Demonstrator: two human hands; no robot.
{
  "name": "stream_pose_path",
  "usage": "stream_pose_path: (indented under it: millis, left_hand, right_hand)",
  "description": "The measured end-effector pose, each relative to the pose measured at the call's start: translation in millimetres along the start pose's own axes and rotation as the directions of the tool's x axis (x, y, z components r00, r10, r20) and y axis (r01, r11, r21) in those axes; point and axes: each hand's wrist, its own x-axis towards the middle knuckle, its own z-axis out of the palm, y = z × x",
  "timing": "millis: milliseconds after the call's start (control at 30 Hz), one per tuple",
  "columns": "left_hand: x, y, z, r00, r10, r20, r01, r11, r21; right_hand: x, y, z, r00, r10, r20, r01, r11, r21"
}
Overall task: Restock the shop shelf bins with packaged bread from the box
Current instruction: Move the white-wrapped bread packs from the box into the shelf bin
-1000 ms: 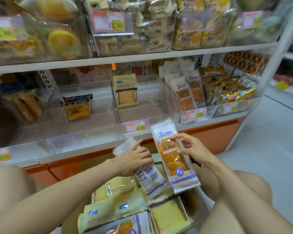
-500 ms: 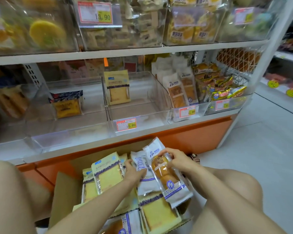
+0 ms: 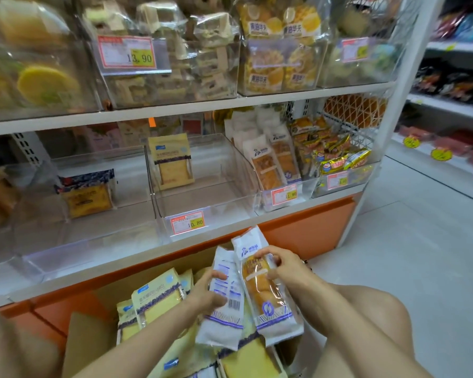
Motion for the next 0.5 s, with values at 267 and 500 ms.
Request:
stream_pose_path:
  millis: [267,500]
  left_hand:
    - [-44,95,2,0.918,0.396,-0.024,-0.396,0.916,-0.063]
    - [-10,212,30,0.881,0.468,-0.063,-0.471,0.859,-0.203]
  right_hand:
    - [-32,-47,-65,0.926,-0.227,-0.303,0.28,0.95,0.142]
    - [-4,-101,-144,0.852,-0.228,-0.472,0.289,0.955,0.06]
